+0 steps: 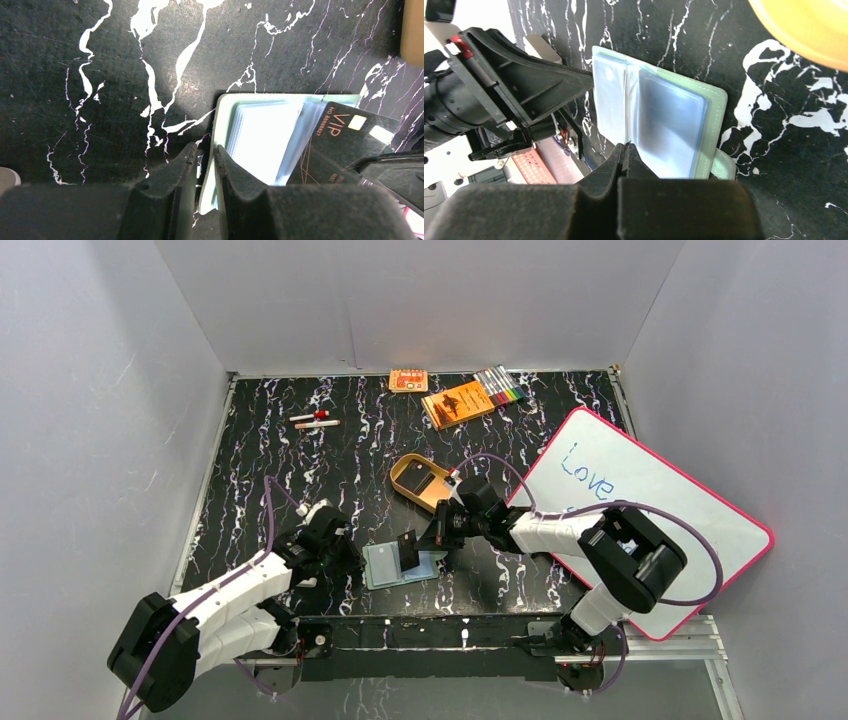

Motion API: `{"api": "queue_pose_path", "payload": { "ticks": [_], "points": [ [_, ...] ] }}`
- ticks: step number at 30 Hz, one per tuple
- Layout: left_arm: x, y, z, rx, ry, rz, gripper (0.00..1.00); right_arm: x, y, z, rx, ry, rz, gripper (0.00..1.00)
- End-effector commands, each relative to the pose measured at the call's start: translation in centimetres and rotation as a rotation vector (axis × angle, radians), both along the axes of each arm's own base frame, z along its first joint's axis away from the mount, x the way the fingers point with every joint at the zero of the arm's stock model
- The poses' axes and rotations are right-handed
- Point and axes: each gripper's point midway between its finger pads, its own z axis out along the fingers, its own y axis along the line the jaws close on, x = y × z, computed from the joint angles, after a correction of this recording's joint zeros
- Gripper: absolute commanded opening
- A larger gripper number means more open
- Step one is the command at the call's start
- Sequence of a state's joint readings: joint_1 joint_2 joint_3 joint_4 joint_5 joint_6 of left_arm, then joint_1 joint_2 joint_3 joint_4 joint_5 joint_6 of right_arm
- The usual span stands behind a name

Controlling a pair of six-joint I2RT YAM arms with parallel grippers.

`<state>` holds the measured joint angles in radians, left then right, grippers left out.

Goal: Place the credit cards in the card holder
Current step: Insert the credit card into the card holder.

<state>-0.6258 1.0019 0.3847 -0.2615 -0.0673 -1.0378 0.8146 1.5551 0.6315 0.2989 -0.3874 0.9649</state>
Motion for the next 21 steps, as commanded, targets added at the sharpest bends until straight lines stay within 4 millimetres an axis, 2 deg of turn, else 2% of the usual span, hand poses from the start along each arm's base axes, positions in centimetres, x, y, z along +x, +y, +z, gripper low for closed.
{"api": "queue_pose_path", "payload": {
  "ticks": [1, 13, 21],
  "points": [
    [-0.3, 0.5, 0.0, 0.014, -0.004, 0.010, 0.18, 0.5, 0.8, 1.8, 0.054, -0.061, 0.003, 0.00],
    [-0.4, 0.5, 0.0, 0.015, -0.001, 0.013, 0.17, -0.3, 1.9, 0.9, 0.062, -0.025, 0.063, 0.00],
    [-0.4, 0.5, -0.1, 0.013, 0.003, 0.010, 0.17, -0.5, 2.7, 0.9, 0.076, -0.026, 0.087, 0.00]
  ]
}}
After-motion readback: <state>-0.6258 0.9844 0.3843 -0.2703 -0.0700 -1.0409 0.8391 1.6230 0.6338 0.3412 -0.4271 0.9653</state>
